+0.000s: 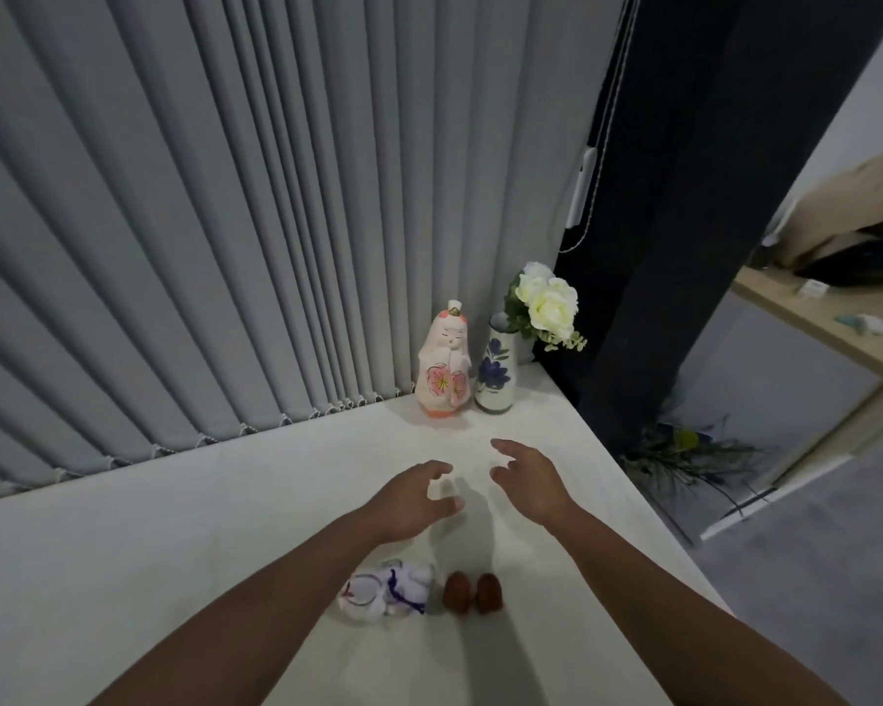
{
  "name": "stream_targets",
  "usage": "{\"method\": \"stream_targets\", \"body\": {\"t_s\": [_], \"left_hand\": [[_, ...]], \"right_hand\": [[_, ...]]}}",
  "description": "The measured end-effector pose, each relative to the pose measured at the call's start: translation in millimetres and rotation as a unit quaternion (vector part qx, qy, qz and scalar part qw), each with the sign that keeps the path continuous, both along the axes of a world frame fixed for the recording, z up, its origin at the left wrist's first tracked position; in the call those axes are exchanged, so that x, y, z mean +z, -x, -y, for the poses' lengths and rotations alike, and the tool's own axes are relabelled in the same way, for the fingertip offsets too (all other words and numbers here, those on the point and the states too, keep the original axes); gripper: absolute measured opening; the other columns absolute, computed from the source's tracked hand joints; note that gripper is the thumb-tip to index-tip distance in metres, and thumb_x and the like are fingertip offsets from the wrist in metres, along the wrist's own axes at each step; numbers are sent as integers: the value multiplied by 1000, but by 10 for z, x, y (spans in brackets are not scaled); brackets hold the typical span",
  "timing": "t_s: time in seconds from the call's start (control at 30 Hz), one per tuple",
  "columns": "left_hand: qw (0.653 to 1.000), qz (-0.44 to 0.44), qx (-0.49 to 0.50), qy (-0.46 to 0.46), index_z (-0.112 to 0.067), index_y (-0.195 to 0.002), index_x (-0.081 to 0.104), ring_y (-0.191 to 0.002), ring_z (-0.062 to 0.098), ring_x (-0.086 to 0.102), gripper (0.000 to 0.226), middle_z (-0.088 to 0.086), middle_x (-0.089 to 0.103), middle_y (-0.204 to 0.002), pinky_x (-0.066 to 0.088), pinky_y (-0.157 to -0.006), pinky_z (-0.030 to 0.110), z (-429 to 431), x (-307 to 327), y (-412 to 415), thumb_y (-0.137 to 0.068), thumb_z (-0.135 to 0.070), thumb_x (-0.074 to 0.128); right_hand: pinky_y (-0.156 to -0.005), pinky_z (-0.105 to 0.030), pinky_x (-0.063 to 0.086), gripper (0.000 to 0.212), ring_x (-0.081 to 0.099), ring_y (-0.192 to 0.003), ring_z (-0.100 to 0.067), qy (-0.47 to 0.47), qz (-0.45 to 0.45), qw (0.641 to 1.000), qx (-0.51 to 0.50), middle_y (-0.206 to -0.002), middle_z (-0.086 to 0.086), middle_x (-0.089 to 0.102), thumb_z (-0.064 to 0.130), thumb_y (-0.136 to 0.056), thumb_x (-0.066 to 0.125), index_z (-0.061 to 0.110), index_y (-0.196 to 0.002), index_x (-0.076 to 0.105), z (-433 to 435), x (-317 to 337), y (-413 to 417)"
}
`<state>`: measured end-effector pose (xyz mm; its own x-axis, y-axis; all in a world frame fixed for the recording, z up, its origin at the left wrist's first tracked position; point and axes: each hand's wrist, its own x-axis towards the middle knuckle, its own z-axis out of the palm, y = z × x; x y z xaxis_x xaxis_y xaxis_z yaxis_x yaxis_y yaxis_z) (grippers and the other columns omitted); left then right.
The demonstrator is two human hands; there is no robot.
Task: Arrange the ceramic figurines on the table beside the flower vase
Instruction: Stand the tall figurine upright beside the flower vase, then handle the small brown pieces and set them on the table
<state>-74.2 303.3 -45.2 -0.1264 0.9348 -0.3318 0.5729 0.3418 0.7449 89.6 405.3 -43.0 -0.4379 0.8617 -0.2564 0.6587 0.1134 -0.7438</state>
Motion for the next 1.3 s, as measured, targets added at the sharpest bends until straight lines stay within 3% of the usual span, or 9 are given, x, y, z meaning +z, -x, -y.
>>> {"method": "stream_targets", "body": {"t_s": [0.13, 0.27, 0.47, 0.63, 0.8, 0.97, 1.3], "left_hand": [[998, -45, -40, 22, -25, -138, 40, -129, 15, 43, 69, -3, 44, -145, 36, -105, 28, 374, -24, -243, -79, -46, 69], [990, -92, -87, 60, -30, -138, 38, -127, 16, 46, 84, -6, 43, -145, 44, -103, 36, 629, -97, -416, -66, -52, 75], [956, -236, -169, 37, -25, -136, 43, -123, 23, 48, 69, 2, 54, -135, 42, -97, 34, 804, -130, -728, -74, -41, 69], [935, -299, -191, 20, -22, -132, 48, -118, 26, 52, 56, 6, 59, -128, 42, -95, 36, 898, -246, -818, -78, -32, 61], [938, -295, -181, -13, -22, -113, 59, -105, 25, 58, 38, 2, 68, -109, 47, -86, 38, 845, -259, -778, -77, -33, 60], [950, -263, -170, -2, -23, -117, 58, -107, 23, 56, 43, 2, 67, -111, 45, -88, 36, 853, -276, -667, -77, -37, 64], [968, -205, -142, 7, -23, -117, 59, -104, 21, 61, 39, -2, 67, -111, 41, -82, 29, 842, -320, -605, -79, -33, 65]], "right_hand": [[-99, -22, 40, 45, 55, -119, -20, 5, 9, 1000, 20, -141, -2, 52, 7, -90, 55, 17, -134, 52, 384, -23, -365], [-97, -22, 41, 50, 52, -123, -20, 35, 22, 998, 42, -142, -1, 50, 3, -87, 56, 18, -134, 52, 735, -102, -612], [-109, -31, 37, 59, 46, -129, -21, 31, 77, 993, 86, -145, -3, 45, 14, -84, 67, 18, -139, 45, 1158, -238, -786], [-102, -24, 36, 46, 50, -123, -19, -1, 85, 992, 88, -139, -3, 52, 23, -90, 59, 16, -135, 49, 1447, -418, -815], [-92, -24, 43, 33, 60, -107, -19, -37, 75, 996, 42, -119, -3, 66, 20, -92, 49, 16, -124, 59, 1471, -445, -770], [-82, -36, 53, 21, 64, -83, -21, -10, 48, 998, 26, -88, 0, 71, 12, -81, 53, 15, -100, 62, 1532, -482, -676], [-83, -35, 53, 27, 65, -81, -17, -3, 25, 1000, 7, -84, 4, 72, 6, -79, 59, 17, -104, 61, 1525, -588, -698]]}}
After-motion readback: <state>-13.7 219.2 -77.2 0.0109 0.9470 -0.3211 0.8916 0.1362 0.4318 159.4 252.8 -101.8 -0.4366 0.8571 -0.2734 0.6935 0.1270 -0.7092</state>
